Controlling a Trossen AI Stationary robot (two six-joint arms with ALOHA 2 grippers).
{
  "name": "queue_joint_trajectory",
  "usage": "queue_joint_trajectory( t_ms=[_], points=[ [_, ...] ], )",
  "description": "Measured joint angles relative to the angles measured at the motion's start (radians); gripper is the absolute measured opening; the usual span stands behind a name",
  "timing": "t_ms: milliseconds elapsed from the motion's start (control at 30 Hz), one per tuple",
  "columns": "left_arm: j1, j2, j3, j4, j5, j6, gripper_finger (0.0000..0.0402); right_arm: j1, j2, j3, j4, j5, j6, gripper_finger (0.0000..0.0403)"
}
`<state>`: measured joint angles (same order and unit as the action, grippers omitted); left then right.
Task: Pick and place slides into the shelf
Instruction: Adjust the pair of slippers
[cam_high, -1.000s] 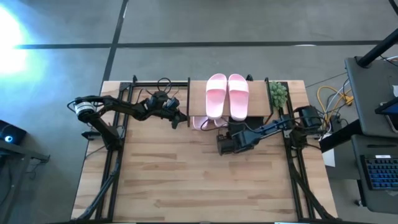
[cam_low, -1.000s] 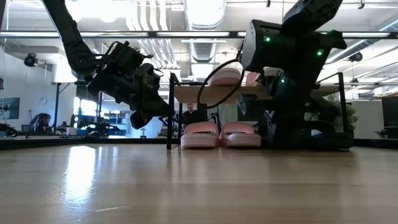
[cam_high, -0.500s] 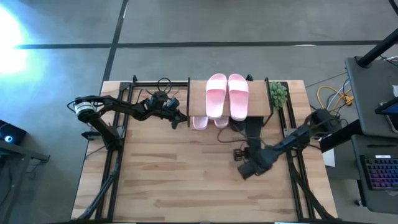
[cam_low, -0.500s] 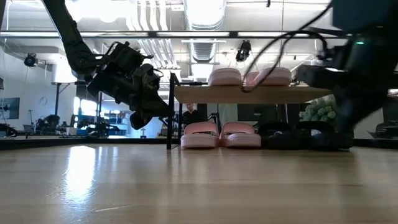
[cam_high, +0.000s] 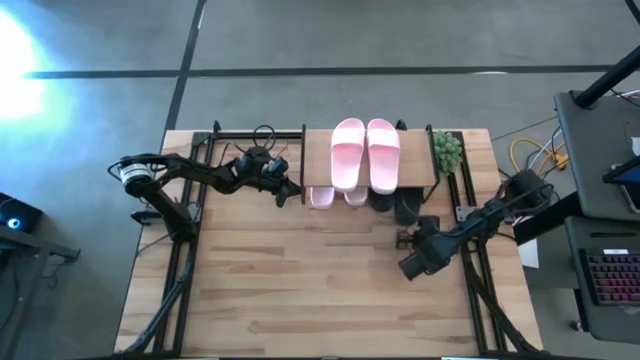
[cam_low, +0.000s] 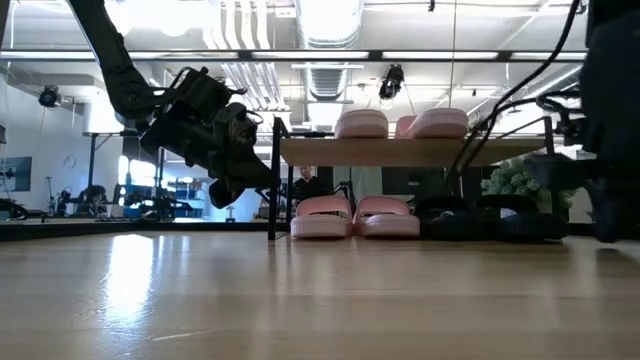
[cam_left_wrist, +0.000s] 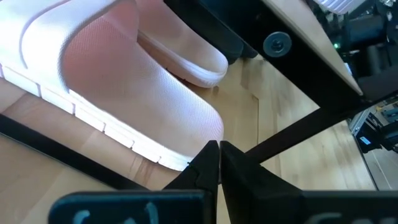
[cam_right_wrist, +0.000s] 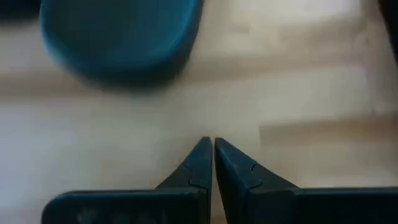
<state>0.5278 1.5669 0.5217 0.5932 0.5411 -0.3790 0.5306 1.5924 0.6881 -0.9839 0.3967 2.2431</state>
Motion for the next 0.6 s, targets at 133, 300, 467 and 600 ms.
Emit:
queue_joint_trajectory(
  t_ms=[133,300,467,600],
  points=[
    [0.000,0.000,0.000,0.000,0.000,0.000,0.0000,-0.032,-0.066,-0.049,0.024,0.046,-0.012,0.0013],
    [0.000,0.000,0.000,0.000,0.000,-0.005,0.0000,-0.067,-0.109,-0.080,0.076,0.078,-0.077,0.0013],
    [0.000,0.000,0.000,0.000,0.000,-0.006,0.0000,-0.093,-0.092,-0.084,0.134,0.087,-0.130,0.0013],
    [0.000,0.000,0.000,0.000,0.000,-0.006,0.0000,-0.112,-0.069,-0.087,0.130,0.099,-0.131,0.0013]
  ],
)
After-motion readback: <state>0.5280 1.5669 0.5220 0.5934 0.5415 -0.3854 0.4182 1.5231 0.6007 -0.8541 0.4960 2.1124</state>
